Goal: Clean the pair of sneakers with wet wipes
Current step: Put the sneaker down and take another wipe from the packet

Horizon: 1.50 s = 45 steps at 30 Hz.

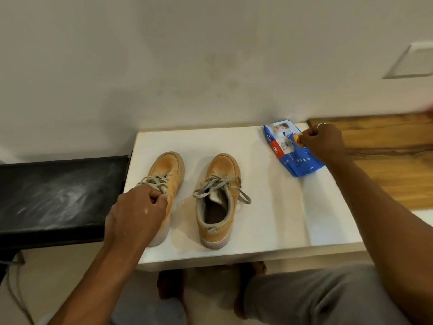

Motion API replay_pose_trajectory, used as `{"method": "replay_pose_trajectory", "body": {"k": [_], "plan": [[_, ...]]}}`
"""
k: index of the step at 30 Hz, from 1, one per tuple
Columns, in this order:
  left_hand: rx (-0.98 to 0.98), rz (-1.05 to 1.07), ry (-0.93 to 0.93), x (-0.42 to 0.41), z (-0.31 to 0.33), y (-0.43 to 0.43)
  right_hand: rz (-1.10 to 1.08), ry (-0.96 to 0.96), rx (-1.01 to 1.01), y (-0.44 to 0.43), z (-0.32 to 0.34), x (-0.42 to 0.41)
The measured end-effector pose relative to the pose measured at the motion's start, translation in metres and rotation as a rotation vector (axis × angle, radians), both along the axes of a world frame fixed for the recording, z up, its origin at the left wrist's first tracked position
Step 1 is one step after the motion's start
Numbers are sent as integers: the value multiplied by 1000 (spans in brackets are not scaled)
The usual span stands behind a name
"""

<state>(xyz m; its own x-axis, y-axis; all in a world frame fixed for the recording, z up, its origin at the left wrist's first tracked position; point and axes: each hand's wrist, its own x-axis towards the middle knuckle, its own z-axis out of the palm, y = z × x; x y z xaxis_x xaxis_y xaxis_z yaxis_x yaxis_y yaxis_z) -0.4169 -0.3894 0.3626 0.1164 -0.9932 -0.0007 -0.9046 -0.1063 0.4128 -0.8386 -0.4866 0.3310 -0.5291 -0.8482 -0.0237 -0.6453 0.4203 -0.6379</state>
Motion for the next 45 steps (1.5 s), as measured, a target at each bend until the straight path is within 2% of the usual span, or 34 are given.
{"method": "replay_pose_trajectory", "body": {"k": [8,14,31,35,45], "plan": [[-42,-27,52,7,-11,-4,-101,-19,42,-21,-28,-8],[-36,-31,66,10,-17,-7,-92,-10,88,-27,-42,-10],[-27,-36,91,11,-22,-9,-27,-162,127,-32,-54,-11],[-30,-39,92,11,-21,-7,24,-104,167,-35,-52,-6],[-23,-47,100,11,-21,-7,19,-186,64,-35,-53,-8]]}}
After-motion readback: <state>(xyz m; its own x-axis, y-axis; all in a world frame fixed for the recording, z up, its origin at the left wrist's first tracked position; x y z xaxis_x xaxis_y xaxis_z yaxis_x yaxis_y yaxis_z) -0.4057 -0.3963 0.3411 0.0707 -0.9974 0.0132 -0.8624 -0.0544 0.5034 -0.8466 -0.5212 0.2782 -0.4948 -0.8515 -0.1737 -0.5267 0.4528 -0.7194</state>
